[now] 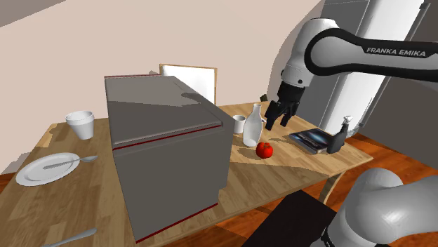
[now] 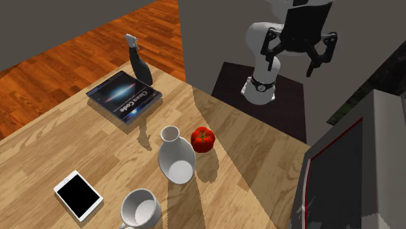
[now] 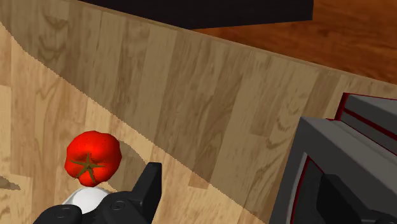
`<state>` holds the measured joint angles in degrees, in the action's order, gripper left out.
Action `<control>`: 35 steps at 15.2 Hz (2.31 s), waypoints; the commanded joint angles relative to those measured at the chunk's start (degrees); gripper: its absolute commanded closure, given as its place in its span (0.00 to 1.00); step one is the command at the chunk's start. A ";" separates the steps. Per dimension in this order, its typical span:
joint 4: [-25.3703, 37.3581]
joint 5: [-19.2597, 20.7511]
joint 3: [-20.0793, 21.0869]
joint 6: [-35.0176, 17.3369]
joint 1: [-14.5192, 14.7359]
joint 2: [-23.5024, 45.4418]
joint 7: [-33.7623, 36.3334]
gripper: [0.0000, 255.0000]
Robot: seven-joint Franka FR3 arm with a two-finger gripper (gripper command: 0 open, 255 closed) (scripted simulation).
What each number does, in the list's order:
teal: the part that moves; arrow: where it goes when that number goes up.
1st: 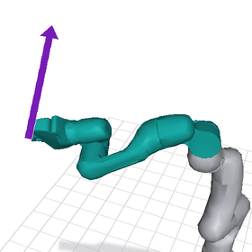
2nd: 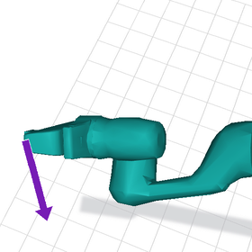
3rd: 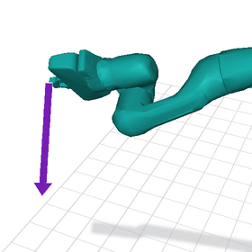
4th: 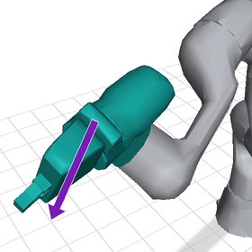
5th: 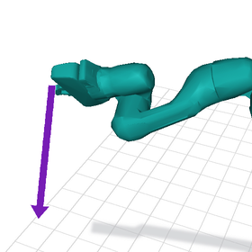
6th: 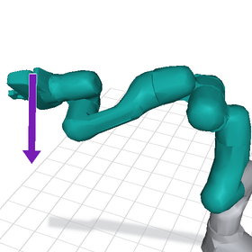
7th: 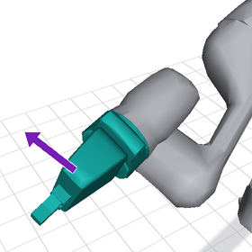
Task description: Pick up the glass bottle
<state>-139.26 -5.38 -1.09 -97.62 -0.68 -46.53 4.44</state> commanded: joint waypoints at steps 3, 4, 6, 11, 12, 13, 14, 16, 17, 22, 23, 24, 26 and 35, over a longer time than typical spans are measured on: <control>1.88 1.20 -1.35 -1.66 -0.69 3.81 -1.53 0.00; 2.92 1.75 -2.00 -2.43 -1.00 5.74 -2.26 0.00; 5.18 2.72 -3.28 -3.85 -1.57 9.64 -3.70 0.00; 11.91 4.44 -6.34 -6.60 -2.72 19.54 -7.11 0.00; 13.44 4.66 -6.92 -7.00 -2.92 21.55 -7.78 0.00; 15.04 4.83 -7.49 -7.35 -3.12 23.56 -8.45 0.00; 16.70 4.95 -8.05 -7.65 -3.31 25.58 -9.12 0.00; 20.21 5.07 -9.15 -8.10 -3.68 29.66 -10.46 0.00; 22.06 5.06 -9.68 -8.24 -3.87 31.71 -11.13 0.00; 32.43 4.33 -12.09 -8.07 -5.06 42.25 -14.54 0.00; 34.74 4.05 -12.52 -7.85 -5.37 44.42 -15.22 0.00; 37.16 3.74 -12.92 -7.57 -5.71 46.62 -15.90 0.00; 42.29 3.01 -13.64 -6.78 -6.51 51.14 -17.22 0.00; 41.16 2.29 -13.98 -11.35 -7.16 54.70 -18.30 0.00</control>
<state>-97.45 -3.05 -15.11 -108.15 -7.88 8.03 -13.90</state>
